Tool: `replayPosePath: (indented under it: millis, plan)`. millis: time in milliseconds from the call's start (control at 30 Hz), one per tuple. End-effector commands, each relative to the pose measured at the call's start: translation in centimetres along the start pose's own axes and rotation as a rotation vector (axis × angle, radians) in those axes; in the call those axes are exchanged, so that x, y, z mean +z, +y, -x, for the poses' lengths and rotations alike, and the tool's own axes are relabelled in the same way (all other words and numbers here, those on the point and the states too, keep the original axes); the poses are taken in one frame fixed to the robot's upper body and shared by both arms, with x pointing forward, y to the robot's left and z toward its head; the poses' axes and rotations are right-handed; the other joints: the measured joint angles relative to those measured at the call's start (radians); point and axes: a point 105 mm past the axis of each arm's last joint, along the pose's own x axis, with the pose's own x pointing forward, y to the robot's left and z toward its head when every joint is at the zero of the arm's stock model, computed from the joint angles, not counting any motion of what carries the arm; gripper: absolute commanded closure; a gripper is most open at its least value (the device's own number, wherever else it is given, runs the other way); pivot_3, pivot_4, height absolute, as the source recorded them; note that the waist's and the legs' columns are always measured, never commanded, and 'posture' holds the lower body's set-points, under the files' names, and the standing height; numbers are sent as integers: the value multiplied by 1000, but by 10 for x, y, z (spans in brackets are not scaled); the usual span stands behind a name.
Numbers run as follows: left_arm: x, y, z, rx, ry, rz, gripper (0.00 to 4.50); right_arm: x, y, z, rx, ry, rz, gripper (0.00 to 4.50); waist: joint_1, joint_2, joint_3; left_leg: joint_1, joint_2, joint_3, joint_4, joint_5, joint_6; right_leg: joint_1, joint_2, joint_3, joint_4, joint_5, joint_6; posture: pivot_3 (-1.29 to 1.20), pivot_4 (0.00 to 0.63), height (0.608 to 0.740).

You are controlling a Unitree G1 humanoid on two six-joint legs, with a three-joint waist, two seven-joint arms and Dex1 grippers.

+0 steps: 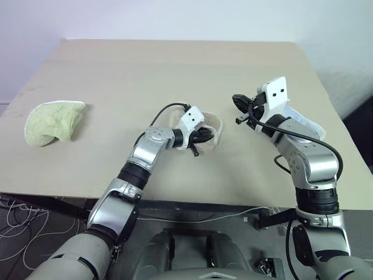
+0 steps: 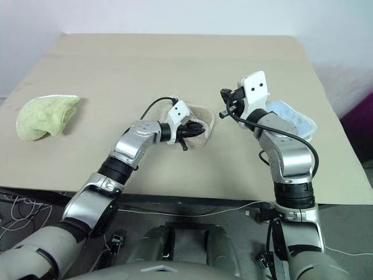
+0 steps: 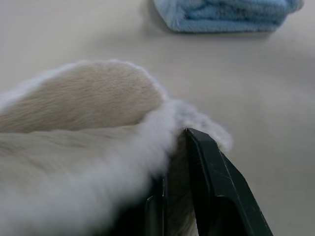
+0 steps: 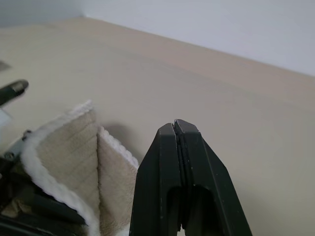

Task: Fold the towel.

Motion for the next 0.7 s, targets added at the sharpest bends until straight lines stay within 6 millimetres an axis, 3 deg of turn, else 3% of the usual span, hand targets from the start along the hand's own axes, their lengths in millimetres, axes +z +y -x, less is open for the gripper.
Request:
replayPosePath:
  millis: [33,200,333,433,600,700]
  plan:
    - [27,15,11,70,-119,-37,3799,15,3,5,2,-53,22,4500,0,0,0,0,0,0,0,0,0,0,0,0,0,0,0,0,150,740]
    - [56,37,34,179,-297,28,3799,9,18,7,58,-43,-1,4500,7,0,0,-1,0,0,0,0,0,0,-1,0,0,0,0,0,150,740]
    - [61,62,43,340,-357,94,3799,5,33,5,117,-35,-15,4500,8,0,0,-1,0,0,1,0,0,0,-1,0,0,0,0,0,150,740]
    - [64,65,44,359,-395,130,3799,3,42,3,145,-29,-17,4500,8,0,0,-1,0,0,1,0,0,0,-1,0,0,0,0,0,150,740]
    - [61,36,31,155,-384,183,3799,0,51,0,169,-22,-16,4500,8,0,0,-1,-1,0,1,0,0,0,0,0,0,0,0,0,150,740]
    - [56,4,21,-35,-332,164,3799,0,46,-1,147,-24,-11,4500,7,0,0,-1,-1,0,1,0,0,0,0,0,0,0,0,0,150,740]
